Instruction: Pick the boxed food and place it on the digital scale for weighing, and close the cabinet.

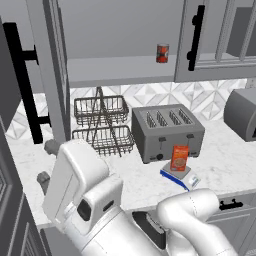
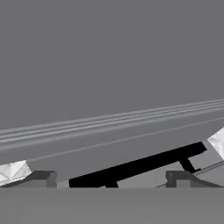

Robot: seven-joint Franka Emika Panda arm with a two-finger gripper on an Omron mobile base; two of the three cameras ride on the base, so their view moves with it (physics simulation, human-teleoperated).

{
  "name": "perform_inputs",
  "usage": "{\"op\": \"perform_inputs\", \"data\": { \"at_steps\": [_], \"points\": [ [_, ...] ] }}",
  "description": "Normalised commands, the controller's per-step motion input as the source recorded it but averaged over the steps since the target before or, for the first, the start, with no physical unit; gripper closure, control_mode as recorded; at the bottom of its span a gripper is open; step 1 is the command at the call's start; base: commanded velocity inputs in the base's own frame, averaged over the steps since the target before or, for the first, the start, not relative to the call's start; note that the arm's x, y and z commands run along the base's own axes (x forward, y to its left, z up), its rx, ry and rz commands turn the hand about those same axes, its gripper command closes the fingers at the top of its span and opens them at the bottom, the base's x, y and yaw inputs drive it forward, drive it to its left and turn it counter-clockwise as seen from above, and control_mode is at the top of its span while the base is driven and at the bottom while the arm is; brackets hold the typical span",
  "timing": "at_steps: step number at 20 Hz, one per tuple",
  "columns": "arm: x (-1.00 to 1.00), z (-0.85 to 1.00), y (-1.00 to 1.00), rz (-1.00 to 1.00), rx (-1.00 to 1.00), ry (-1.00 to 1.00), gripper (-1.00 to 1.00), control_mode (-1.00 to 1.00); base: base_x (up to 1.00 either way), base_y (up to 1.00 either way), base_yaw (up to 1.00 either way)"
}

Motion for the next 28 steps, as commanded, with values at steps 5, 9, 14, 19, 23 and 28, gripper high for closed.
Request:
{"op": "perform_inputs", "data": {
  "at_steps": [5, 9, 14, 19, 23, 28],
  "points": [
    [0.74, 0.0, -0.17, -0.12, 0.05, 0.2, -1.0, -1.0, 0.0, 0.0, 0.0],
    [0.7, -0.34, 0.49, -0.13, 0.0, 0.13, -1.0, -1.0, 0.0, 0.0, 0.0],
    [0.73, -0.29, 0.36, -0.18, -0.02, 0.03, -1.0, -1.0, 0.0, 0.0, 0.0],
    [1.0, 0.0, -0.67, -0.17, 0.06, 0.08, -1.0, -1.0, 0.0, 0.0, 0.0],
    [1.0, -0.01, -1.0, -0.15, 0.14, 0.06, -1.0, -1.0, 0.0, 0.0, 0.0],
    [0.96, 0.0, -1.0, -0.11, 0.2, 0.01, -1.0, -1.0, 0.0, 0.0, 0.0]
  ]
}}
